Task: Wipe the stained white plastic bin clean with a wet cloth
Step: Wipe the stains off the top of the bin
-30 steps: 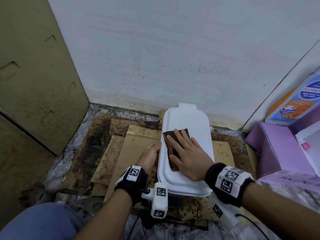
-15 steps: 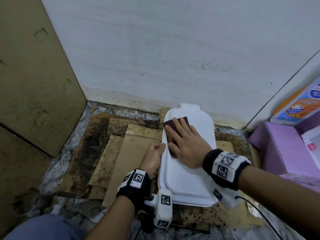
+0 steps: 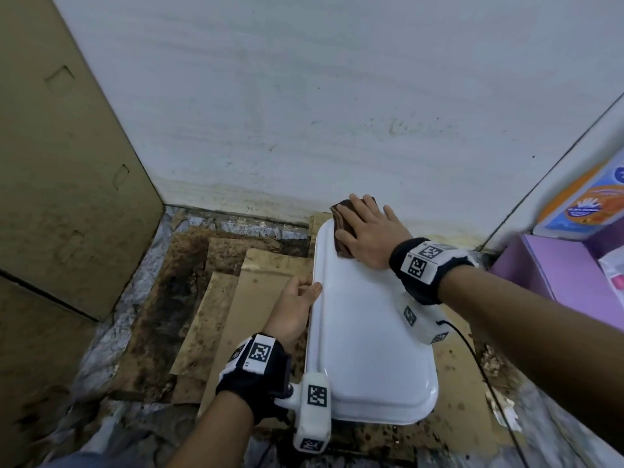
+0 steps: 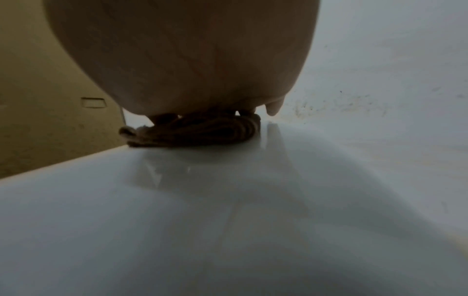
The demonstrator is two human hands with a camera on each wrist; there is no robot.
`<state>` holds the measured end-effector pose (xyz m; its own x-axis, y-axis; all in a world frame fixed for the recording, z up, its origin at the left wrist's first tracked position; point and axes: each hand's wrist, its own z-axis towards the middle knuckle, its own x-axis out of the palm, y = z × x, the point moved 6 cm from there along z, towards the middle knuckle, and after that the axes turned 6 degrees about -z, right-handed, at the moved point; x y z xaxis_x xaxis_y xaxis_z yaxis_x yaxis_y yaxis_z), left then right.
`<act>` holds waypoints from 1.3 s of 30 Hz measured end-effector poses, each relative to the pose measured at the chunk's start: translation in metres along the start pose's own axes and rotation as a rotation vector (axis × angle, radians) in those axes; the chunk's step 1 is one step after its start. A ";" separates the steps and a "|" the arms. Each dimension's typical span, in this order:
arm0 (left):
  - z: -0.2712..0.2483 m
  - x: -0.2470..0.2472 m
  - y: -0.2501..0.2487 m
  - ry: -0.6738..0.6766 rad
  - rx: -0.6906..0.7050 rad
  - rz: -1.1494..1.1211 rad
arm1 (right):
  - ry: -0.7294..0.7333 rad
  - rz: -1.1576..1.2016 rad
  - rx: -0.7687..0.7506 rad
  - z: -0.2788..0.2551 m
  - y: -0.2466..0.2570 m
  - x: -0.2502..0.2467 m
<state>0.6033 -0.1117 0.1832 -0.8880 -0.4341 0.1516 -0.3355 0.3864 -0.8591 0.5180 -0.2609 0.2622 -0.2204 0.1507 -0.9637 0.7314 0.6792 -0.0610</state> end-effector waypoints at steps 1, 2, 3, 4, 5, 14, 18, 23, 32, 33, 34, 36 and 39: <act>0.001 0.000 0.001 -0.004 0.002 0.006 | -0.011 0.007 -0.013 -0.004 0.003 0.002; 0.002 0.000 0.000 -0.009 0.006 0.015 | -0.018 0.005 -0.045 -0.012 0.011 0.005; 0.002 0.000 0.001 -0.012 0.008 0.016 | -0.023 -0.012 -0.096 -0.021 0.020 0.009; 0.002 0.000 0.001 -0.011 0.007 0.006 | -0.024 -0.040 -0.153 -0.032 0.029 0.013; 0.003 0.000 0.002 -0.009 0.004 -0.006 | -0.023 -0.073 -0.203 -0.042 0.037 0.015; 0.000 0.001 0.002 0.012 -0.003 0.014 | 0.041 -0.022 0.021 0.003 -0.020 0.005; 0.001 -0.001 0.002 -0.008 0.017 0.018 | 0.023 -0.062 -0.148 -0.023 0.014 0.010; 0.001 -0.001 0.004 0.007 0.011 -0.009 | 0.066 -0.152 -0.328 -0.051 0.031 0.017; 0.004 -0.002 0.005 0.025 0.002 0.027 | 0.045 0.127 0.065 0.008 -0.037 0.000; 0.004 -0.002 0.005 0.024 0.001 0.024 | 0.041 0.118 0.061 0.006 -0.037 0.001; 0.004 -0.003 0.005 0.023 -0.002 0.021 | 0.041 0.093 0.040 0.003 -0.034 0.001; 0.003 -0.004 0.005 0.021 -0.012 0.006 | 0.044 0.030 -0.044 -0.004 -0.020 0.002; 0.003 -0.003 0.005 0.013 -0.016 -0.018 | 0.006 -0.102 -0.209 -0.022 0.007 0.005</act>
<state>0.6052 -0.1109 0.1768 -0.8856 -0.4307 0.1737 -0.3568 0.3916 -0.8482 0.5079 -0.2398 0.2624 -0.2903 0.0773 -0.9538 0.5555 0.8252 -0.1022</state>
